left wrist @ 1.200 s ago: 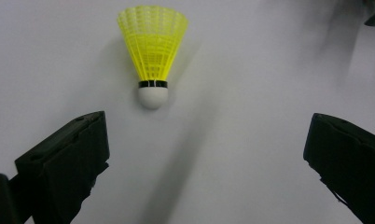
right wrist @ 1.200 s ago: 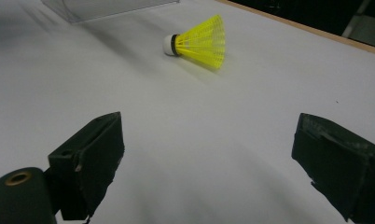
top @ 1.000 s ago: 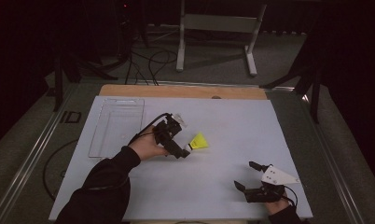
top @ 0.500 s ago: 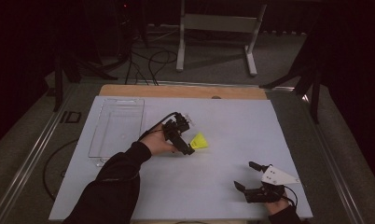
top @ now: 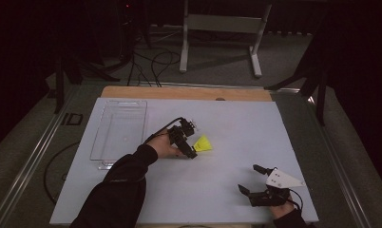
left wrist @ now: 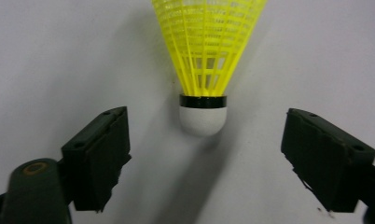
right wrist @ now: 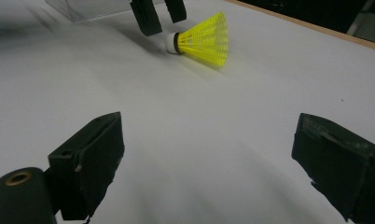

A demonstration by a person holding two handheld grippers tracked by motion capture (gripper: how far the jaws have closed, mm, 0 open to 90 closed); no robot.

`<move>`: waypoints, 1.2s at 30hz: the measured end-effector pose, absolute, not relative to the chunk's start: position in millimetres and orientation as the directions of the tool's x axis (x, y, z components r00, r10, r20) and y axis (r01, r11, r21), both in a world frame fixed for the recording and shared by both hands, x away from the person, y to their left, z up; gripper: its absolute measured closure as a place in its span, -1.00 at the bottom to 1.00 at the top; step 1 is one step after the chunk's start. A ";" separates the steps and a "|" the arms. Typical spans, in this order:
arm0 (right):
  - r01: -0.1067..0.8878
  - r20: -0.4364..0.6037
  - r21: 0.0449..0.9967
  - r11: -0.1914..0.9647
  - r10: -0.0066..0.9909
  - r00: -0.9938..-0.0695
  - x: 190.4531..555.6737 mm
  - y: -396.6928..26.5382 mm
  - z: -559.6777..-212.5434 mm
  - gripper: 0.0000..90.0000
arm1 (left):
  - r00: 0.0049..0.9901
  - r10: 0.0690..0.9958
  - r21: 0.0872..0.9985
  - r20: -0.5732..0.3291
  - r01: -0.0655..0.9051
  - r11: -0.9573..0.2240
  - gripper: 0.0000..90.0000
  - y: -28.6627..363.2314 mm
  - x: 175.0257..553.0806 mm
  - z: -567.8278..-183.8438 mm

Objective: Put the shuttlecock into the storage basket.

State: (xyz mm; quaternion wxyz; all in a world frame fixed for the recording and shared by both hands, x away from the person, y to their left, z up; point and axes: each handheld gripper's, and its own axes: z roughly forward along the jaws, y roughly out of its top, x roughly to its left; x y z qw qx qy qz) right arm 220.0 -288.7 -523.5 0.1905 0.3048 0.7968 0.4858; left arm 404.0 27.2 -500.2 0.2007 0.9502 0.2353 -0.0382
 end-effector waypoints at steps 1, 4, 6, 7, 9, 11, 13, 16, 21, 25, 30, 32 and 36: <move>0.301 -0.008 0.890 0.342 0.671 -0.742 220.0 -288.7 -523.5 -0.79 | 0.884 0.437 0.360 -0.167 0.467 -0.808 -0.63 26.4 404.6 -502.1; 0.299 -0.010 0.890 0.345 0.670 -0.743 220.1 -288.5 -523.6 -0.79 | 0.879 0.446 0.340 -0.165 0.476 -0.811 -0.54 25.0 405.9 -505.9; 0.298 -0.011 0.890 0.345 0.670 -0.742 219.9 -288.7 -523.4 -0.79 | 0.884 0.441 0.318 -0.154 0.467 -0.825 -0.47 22.5 405.9 -510.8; 0.299 -0.009 0.890 0.343 0.670 -0.742 220.0 -288.9 -523.5 -0.79 | 0.887 0.439 0.317 -0.146 0.462 -0.829 -0.45 21.8 406.0 -511.8; 0.303 -0.006 0.888 0.346 0.669 -0.743 220.3 -288.7 -523.9 -0.79 | 0.883 0.450 0.308 -0.137 0.469 -0.828 -0.35 20.2 406.1 -514.4; 0.303 -0.005 0.888 0.345 0.668 -0.744 220.3 -288.6 -524.0 -0.79 | 0.884 0.449 0.304 -0.132 0.467 -0.830 -0.29 19.0 406.7 -516.0; 0.304 -0.006 0.888 0.346 0.668 -0.744 219.9 -288.3 -523.7 -0.79 | 0.884 0.450 0.303 -0.126 0.467 -0.831 -0.23 17.7 407.3 -516.5; 0.304 -0.006 0.888 0.346 0.667 -0.745 220.2 -288.6 -524.0 -0.79 | 0.885 0.449 0.304 -0.121 0.464 -0.832 -0.14 16.3 408.7 -516.7; 0.305 -0.005 0.887 0.348 0.666 -0.746 220.4 -288.4 -524.3 -0.79 | 0.888 0.443 0.295 -0.122 0.459 -0.838 0.07 13.9 409.4 -515.6; 0.307 -0.003 0.886 0.347 0.667 -0.745 220.3 -288.5 -524.3 -0.79 | 0.898 0.427 0.292 -0.109 0.439 -0.850 0.16 11.5 409.4 -515.2; 0.305 -0.005 0.887 0.348 0.666 -0.746 220.4 -288.6 -524.3 -0.79 | 0.906 0.410 0.275 -0.103 0.422 -0.864 0.32 8.6 408.4 -514.1; 0.306 -0.004 0.887 0.347 0.666 -0.746 220.4 -288.3 -524.3 -0.79 | 0.909 0.405 0.265 -0.101 0.417 -0.869 0.42 7.6 408.4 -513.6; 0.305 -0.004 0.887 0.347 0.666 -0.746 220.1 -288.8 -523.7 -0.79 | 0.903 0.414 0.256 -0.115 0.429 -0.866 0.45 7.3 410.2 -512.9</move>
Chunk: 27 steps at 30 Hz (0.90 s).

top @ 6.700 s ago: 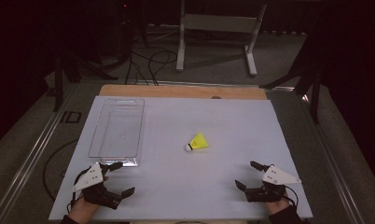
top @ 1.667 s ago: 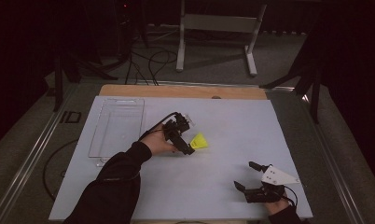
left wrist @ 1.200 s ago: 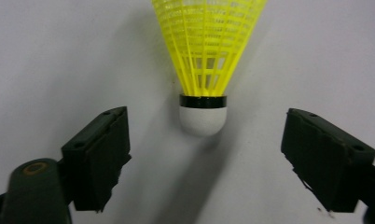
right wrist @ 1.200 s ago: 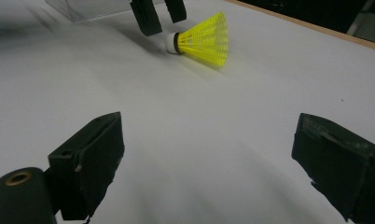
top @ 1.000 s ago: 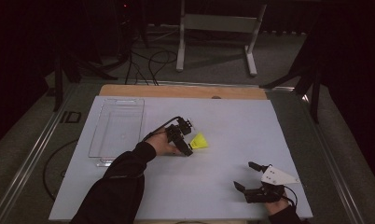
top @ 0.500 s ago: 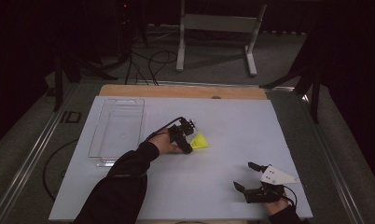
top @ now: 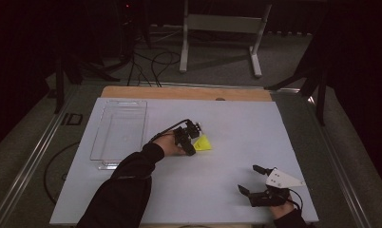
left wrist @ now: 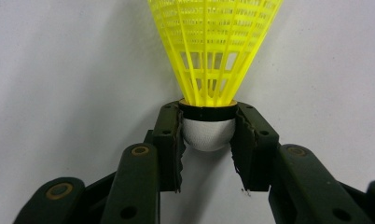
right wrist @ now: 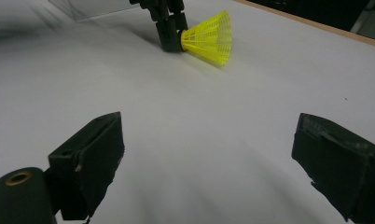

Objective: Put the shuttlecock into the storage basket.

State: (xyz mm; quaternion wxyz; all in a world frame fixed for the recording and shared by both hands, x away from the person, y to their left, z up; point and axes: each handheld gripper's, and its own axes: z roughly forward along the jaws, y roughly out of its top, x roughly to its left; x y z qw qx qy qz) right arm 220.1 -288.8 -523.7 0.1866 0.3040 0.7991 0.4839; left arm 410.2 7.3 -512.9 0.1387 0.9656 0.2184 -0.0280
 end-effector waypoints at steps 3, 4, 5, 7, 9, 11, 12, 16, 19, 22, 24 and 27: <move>0.305 -0.004 0.887 0.346 0.666 -0.746 220.1 -288.8 -523.7 -0.79 | 0.902 0.412 0.252 -0.126 0.431 -0.866 0.46 7.5 410.9 -511.7; 0.305 -0.004 0.887 0.346 0.666 -0.746 220.1 -288.8 -523.7 -0.79 | 0.903 0.409 0.255 -0.127 0.429 -0.867 0.46 7.7 410.8 -510.9; 0.304 -0.004 0.888 0.346 0.665 -0.747 220.1 -288.7 -523.7 -0.79 | 0.902 0.412 0.259 -0.130 0.432 -0.864 0.46 8.0 411.1 -510.1; 0.305 -0.003 0.888 0.345 0.666 -0.746 220.3 -288.8 -523.8 -0.79 | 0.903 0.409 0.255 -0.135 0.430 -0.866 0.46 8.1 411.0 -508.7; 0.304 -0.005 0.888 0.346 0.667 -0.745 220.3 -288.9 -523.6 -0.79 | 0.899 0.416 0.247 -0.135 0.437 -0.865 0.46 8.3 411.5 -506.3; 0.304 -0.004 0.888 0.344 0.668 -0.744 220.3 -288.8 -523.5 -0.79 | 0.900 0.417 0.256 -0.129 0.437 -0.862 0.46 8.4 411.0 -504.8; 0.304 -0.004 0.888 0.344 0.668 -0.744 220.3 -288.8 -523.5 -0.79 | 0.897 0.423 0.258 -0.129 0.442 -0.859 0.46 9.0 411.4 -502.3; 0.305 -0.003 0.888 0.345 0.667 -0.745 220.2 -288.7 -523.5 -0.79 | 0.894 0.429 0.266 -0.130 0.448 -0.853 0.46 10.0 411.4 -495.5; 0.305 -0.004 0.887 0.345 0.667 -0.745 220.2 -288.6 -523.5 -0.79 | 0.884 0.448 0.258 -0.135 0.467 -0.846 0.46 11.6 412.4 -490.1; 0.306 -0.003 0.887 0.345 0.668 -0.744 220.2 -288.5 -523.5 -0.79 | 0.871 0.473 0.243 -0.134 0.491 -0.836 0.46 13.8 414.0 -484.3; 0.305 -0.005 0.887 0.347 0.669 -0.744 220.2 -288.3 -523.6 -0.79 | 0.875 0.467 0.244 -0.127 0.484 -0.840 0.46 14.3 413.0 -480.7; 0.303 -0.008 0.887 0.348 0.667 -0.745 220.1 -288.4 -523.4 -0.79 | 0.880 0.458 0.244 -0.129 0.476 -0.845 0.46 15.3 411.6 -474.8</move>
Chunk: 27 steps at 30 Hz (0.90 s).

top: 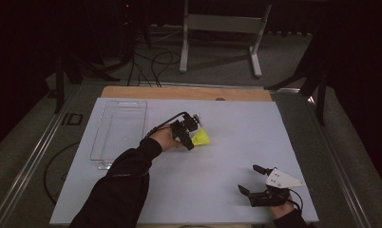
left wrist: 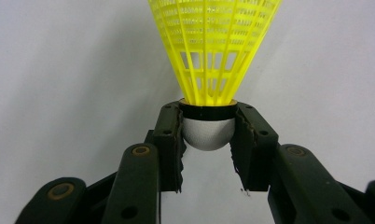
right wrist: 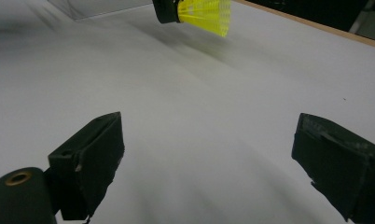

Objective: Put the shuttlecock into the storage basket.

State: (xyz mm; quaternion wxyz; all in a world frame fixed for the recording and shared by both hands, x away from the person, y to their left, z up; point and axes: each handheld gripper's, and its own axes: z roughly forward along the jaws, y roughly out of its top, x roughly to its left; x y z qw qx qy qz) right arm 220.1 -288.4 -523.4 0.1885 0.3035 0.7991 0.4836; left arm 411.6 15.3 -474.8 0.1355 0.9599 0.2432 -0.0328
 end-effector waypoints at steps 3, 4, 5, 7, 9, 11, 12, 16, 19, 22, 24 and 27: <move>0.302 -0.009 0.887 0.349 0.668 -0.744 220.1 -288.2 -523.4 -0.79 | 0.887 0.443 0.251 -0.130 0.461 -0.851 0.46 16.9 410.8 -470.0; 0.303 -0.009 0.887 0.349 0.668 -0.744 220.0 -288.3 -523.2 -0.79 | 0.888 0.439 0.253 -0.135 0.460 -0.851 0.46 17.5 410.5 -468.3; 0.303 -0.009 0.887 0.349 0.668 -0.744 220.0 -288.3 -523.2 -0.79 | 0.884 0.448 0.253 -0.134 0.468 -0.847 0.46 18.1 410.6 -466.3; 0.302 -0.009 0.888 0.347 0.669 -0.743 220.3 -288.6 -523.4 -0.79 | 0.886 0.445 0.250 -0.129 0.463 -0.850 0.46 19.3 409.4 -462.7; 0.303 -0.008 0.887 0.348 0.668 -0.744 220.2 -288.5 -523.4 -0.79 | 0.887 0.443 0.249 -0.131 0.462 -0.851 0.46 21.4 409.4 -459.4; 0.302 -0.009 0.887 0.348 0.669 -0.744 220.0 -288.5 -523.1 -0.79 | 0.884 0.445 0.257 -0.141 0.467 -0.846 0.46 24.0 409.3 -456.2; 0.302 -0.009 0.888 0.348 0.669 -0.743 220.0 -288.5 -523.0 -0.79 | 0.885 0.446 0.254 -0.134 0.466 -0.848 0.46 25.0 409.1 -454.9; 0.302 -0.010 0.887 0.349 0.668 -0.744 220.0 -288.6 -523.1 -0.79 | 0.889 0.438 0.259 -0.136 0.458 -0.850 0.46 30.1 407.0 -449.0; 0.301 -0.011 0.888 0.349 0.669 -0.743 220.0 -288.7 -522.8 -0.79 | 0.889 0.438 0.264 -0.134 0.458 -0.849 0.46 34.6 405.1 -444.4; 0.301 -0.010 0.888 0.348 0.669 -0.743 220.3 -288.8 -523.1 -0.79 | 0.891 0.433 0.261 -0.134 0.453 -0.852 0.46 40.6 404.3 -439.0; 0.302 -0.011 0.887 0.349 0.669 -0.743 220.0 -288.6 -522.8 -0.79 | 0.890 0.437 0.260 -0.125 0.455 -0.852 0.46 44.9 403.2 -435.6; 0.300 -0.012 0.887 0.350 0.669 -0.743 220.0 -288.8 -522.6 -0.79 | 0.885 0.446 0.270 -0.132 0.465 -0.843 0.46 52.0 401.4 -430.6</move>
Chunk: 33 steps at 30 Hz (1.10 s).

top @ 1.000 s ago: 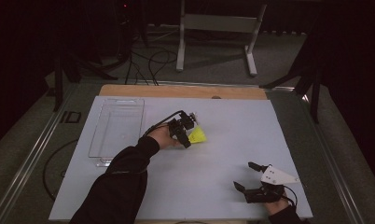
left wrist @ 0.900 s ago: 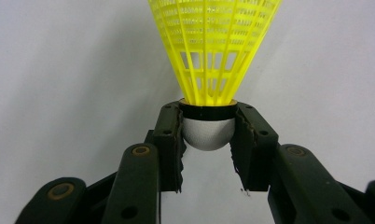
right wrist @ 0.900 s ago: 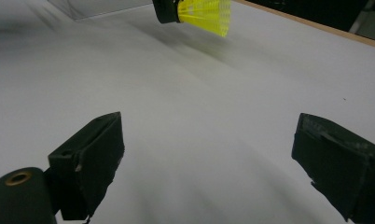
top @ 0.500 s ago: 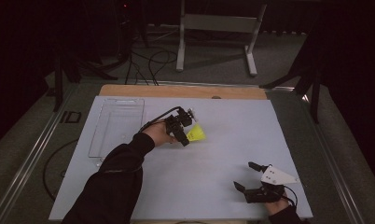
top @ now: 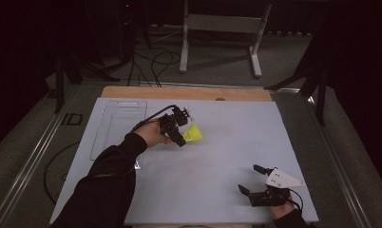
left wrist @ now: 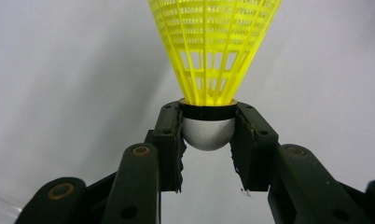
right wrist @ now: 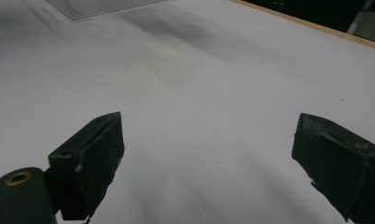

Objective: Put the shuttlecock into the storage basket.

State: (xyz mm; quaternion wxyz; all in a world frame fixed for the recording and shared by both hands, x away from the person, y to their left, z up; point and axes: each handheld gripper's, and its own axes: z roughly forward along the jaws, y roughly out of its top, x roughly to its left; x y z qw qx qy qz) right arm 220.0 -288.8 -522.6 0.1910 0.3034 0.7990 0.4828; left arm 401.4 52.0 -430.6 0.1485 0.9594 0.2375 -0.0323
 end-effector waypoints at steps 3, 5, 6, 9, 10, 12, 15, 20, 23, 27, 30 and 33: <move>0.302 -0.011 0.888 0.348 0.671 -0.742 220.0 -288.7 -522.6 -0.79 | 0.883 0.451 0.267 -0.135 0.470 -0.841 0.46 57.9 399.6 -426.1; 0.302 -0.013 0.887 0.350 0.672 -0.741 219.9 -288.6 -522.3 -0.79 | 0.883 0.448 0.268 -0.138 0.469 -0.842 0.46 61.0 398.7 -423.2; 0.302 -0.012 0.887 0.349 0.671 -0.742 220.0 -288.6 -522.4 -0.79 | 0.882 0.449 0.270 -0.140 0.471 -0.840 0.46 62.7 398.6 -421.6; 0.302 -0.013 0.887 0.350 0.671 -0.741 220.1 -288.5 -522.5 -0.79 | 0.877 0.456 0.276 -0.149 0.480 -0.833 0.46 67.3 398.0 -417.8; 0.302 -0.013 0.887 0.350 0.672 -0.741 220.0 -288.5 -522.4 -0.79 | 0.876 0.456 0.276 -0.153 0.482 -0.832 0.46 68.9 397.9 -416.3; 0.301 -0.014 0.887 0.351 0.671 -0.741 219.9 -288.5 -522.3 -0.79 | 0.876 0.458 0.279 -0.153 0.483 -0.830 0.46 72.3 397.3 -413.6; 0.301 -0.013 0.887 0.349 0.671 -0.741 220.1 -288.7 -522.5 -0.79 | 0.873 0.463 0.283 -0.155 0.488 -0.825 0.46 78.5 396.6 -409.3; 0.302 -0.012 0.887 0.350 0.672 -0.741 220.0 -288.4 -522.2 -0.79 | 0.871 0.466 0.280 -0.158 0.492 -0.824 0.46 88.3 394.3 -402.9; 0.303 -0.011 0.887 0.348 0.672 -0.740 220.0 -288.5 -522.2 -0.79 | 0.869 0.469 0.280 -0.158 0.495 -0.823 0.46 94.0 393.7 -400.6; 0.302 -0.012 0.886 0.351 0.670 -0.742 220.1 -288.0 -522.4 -0.79 | 0.861 0.482 0.278 -0.160 0.508 -0.815 0.46 102.9 393.7 -397.7; 0.304 -0.011 0.886 0.351 0.672 -0.741 220.1 -287.7 -522.6 -0.79 | 0.857 0.490 0.281 -0.159 0.515 -0.810 0.46 108.9 392.5 -394.8; 0.302 -0.013 0.887 0.350 0.672 -0.740 220.4 -288.1 -522.6 -0.79 | 0.851 0.502 0.280 -0.153 0.524 -0.804 0.46 115.2 391.0 -392.1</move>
